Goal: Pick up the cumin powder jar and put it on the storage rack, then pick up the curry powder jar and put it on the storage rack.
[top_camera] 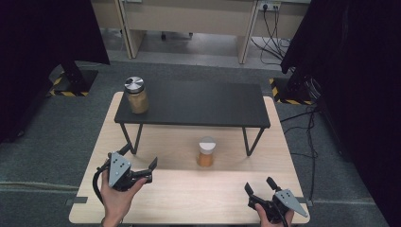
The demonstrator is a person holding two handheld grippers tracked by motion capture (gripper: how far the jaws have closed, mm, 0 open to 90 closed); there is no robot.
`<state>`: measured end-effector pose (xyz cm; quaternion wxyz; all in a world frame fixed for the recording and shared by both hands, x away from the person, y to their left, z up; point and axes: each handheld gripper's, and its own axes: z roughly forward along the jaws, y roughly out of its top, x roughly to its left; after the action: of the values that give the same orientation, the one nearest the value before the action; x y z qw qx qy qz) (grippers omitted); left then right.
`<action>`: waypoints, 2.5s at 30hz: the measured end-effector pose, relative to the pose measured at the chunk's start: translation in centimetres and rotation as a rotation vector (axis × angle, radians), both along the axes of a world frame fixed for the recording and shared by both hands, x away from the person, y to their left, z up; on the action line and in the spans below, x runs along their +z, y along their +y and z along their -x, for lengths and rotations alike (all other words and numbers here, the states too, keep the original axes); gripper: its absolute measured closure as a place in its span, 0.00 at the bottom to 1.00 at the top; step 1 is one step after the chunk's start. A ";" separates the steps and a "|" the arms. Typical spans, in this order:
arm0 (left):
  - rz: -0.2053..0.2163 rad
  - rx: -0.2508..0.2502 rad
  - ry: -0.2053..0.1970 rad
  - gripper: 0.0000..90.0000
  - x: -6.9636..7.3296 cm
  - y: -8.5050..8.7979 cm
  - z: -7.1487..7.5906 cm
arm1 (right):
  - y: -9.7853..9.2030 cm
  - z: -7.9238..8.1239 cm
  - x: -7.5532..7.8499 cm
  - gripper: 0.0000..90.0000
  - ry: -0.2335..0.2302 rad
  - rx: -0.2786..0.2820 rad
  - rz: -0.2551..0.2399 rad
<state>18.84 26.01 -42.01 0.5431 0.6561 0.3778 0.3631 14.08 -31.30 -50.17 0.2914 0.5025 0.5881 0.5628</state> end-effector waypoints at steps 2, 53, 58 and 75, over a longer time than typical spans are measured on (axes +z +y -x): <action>0.003 -0.004 0.017 0.02 -0.4 0.2 0.2 | 0.0 0.0 0.0 0.06 0.001 0.000 0.001; 0.030 0.026 0.225 0.03 -6.9 1.6 0.8 | 0.9 0.2 0.1 0.06 0.000 0.029 0.046; 0.029 0.026 0.226 0.03 -7.0 1.6 0.8 | 0.8 0.3 0.1 0.06 -0.003 0.022 0.043; 0.025 0.045 0.219 0.03 -7.0 2.0 1.2 | 0.8 -0.4 0.1 0.06 -0.004 0.039 0.033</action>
<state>17.66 28.03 -48.99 0.4984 0.6763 0.4540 0.2968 14.46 -30.55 -50.09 0.2897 0.4852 0.6064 0.5595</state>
